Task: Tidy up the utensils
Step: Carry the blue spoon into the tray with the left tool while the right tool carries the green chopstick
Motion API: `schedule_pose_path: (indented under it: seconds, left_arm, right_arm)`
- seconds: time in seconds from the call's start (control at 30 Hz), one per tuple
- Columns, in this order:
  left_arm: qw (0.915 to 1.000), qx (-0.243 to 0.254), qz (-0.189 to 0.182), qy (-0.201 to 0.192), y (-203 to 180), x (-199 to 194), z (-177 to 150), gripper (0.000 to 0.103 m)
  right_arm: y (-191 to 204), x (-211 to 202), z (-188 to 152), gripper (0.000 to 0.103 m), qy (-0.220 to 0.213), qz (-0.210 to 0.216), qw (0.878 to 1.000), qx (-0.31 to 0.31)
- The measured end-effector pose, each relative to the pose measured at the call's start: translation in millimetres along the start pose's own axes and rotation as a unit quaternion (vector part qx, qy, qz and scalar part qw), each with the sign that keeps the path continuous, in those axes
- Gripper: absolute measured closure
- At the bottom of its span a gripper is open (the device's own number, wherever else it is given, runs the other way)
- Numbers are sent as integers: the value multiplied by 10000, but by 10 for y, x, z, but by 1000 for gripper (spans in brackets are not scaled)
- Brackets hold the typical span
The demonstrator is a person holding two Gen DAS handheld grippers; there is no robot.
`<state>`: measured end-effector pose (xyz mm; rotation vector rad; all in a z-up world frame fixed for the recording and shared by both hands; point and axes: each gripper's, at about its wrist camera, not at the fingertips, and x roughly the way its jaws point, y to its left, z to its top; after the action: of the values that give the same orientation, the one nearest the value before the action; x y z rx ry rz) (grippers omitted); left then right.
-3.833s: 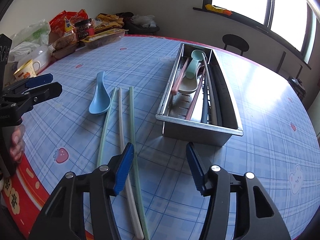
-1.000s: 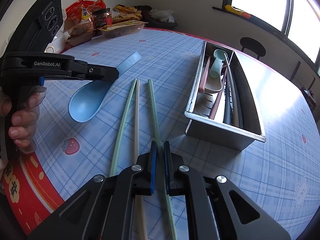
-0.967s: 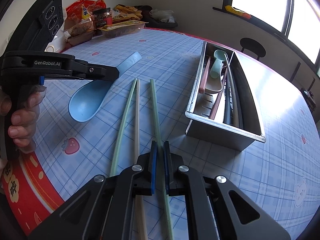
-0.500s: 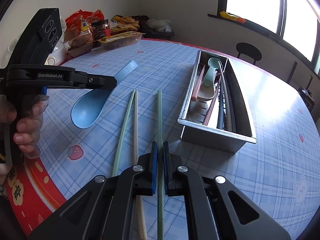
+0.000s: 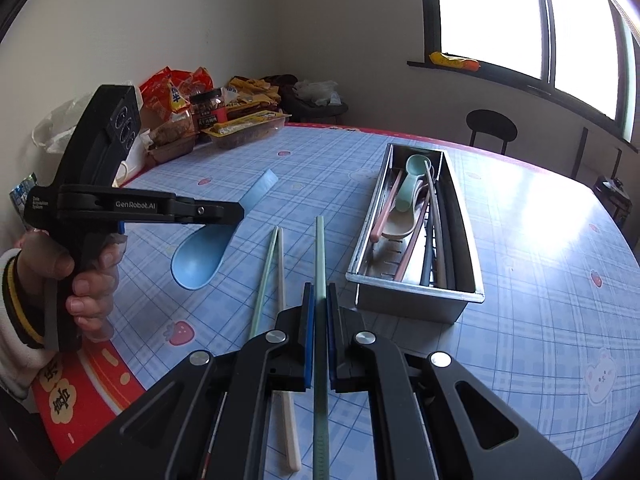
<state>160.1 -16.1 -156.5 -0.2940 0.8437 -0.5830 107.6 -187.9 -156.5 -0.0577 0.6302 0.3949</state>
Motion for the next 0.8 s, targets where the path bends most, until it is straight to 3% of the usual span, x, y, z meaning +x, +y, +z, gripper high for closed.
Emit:
schedule_pose_path:
  seconds: [0.4,0.6,0.73,0.8]
  left_arm:
    - [9997,-55,-179,-132,13,-85,51,93]
    - [9992,-24,-143,-367,-84,-219,195,93]
    - [9994,-156,-123,-301,-166,-199,327,93]
    - [9996,-95,-39,-270,-263,-153,414,93]
  right_arm:
    - [-184,-93,339,97,-559,-116,9981,242]
    - [-438,43,630,97,-816,-456,9937,623]
    - [-525,197,793,97,-1002,-845,9897,571]
    - [-580,276,817,97,-1040,-834,9892,615]
